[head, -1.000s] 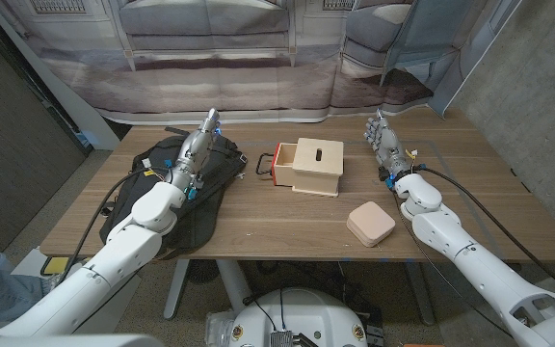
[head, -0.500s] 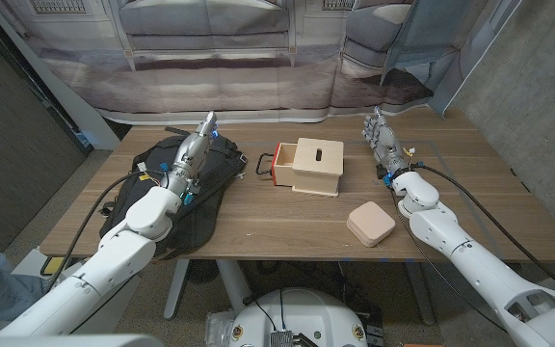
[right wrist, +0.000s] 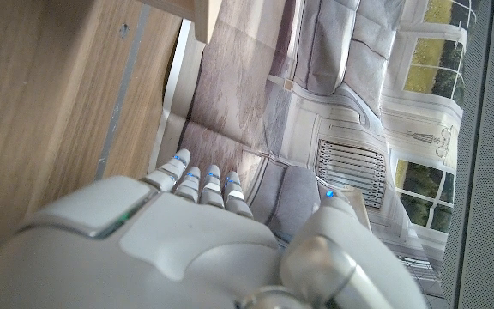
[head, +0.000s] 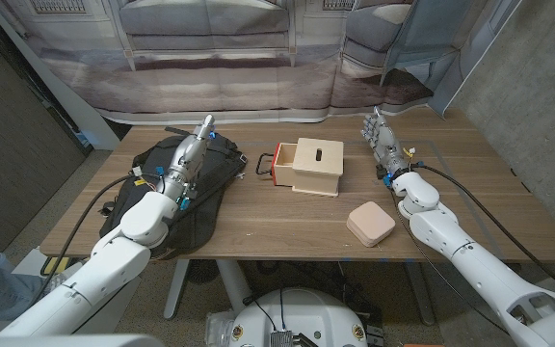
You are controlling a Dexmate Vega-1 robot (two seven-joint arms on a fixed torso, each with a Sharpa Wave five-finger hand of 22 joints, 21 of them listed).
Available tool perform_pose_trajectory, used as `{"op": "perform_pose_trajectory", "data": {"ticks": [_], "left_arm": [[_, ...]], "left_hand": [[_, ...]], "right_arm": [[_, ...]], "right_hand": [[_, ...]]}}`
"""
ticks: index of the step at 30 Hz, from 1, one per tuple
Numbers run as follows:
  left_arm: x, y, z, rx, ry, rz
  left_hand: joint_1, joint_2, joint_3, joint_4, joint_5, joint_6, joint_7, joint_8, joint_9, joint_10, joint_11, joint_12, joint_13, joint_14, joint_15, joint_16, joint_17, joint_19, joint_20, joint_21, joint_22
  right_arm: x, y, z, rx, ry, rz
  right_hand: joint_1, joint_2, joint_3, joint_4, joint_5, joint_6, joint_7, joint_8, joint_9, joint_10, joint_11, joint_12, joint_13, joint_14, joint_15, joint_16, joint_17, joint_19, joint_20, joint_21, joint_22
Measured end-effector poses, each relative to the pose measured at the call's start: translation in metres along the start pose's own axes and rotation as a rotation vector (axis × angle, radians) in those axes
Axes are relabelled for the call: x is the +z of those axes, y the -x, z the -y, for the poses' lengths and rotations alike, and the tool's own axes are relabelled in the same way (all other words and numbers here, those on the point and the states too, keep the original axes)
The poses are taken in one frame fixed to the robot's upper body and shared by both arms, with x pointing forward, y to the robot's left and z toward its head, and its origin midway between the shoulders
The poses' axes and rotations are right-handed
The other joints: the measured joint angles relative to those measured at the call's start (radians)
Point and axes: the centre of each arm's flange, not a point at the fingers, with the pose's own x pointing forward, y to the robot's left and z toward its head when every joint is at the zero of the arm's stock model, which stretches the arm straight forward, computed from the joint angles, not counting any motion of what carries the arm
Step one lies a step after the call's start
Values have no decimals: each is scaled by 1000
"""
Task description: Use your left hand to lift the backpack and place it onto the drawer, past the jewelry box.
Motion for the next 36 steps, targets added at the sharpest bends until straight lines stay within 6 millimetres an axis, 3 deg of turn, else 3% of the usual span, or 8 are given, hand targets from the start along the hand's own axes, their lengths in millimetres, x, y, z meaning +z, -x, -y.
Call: {"op": "perform_pose_trajectory", "data": {"ticks": [36], "left_arm": [[12,32,4,17,-95,62]], "left_hand": [[9,9,-4,-4,0,0,0,0,0,4,-4,0,0,-5,-5,0,0,0,0,0,0]], "right_arm": [[5,0,1,-23,7,8]], "right_hand": [[0,0,0,0,-8,0,0,0,0,7,0,0,0,3,4,0,0,0,0,0,0]]}}
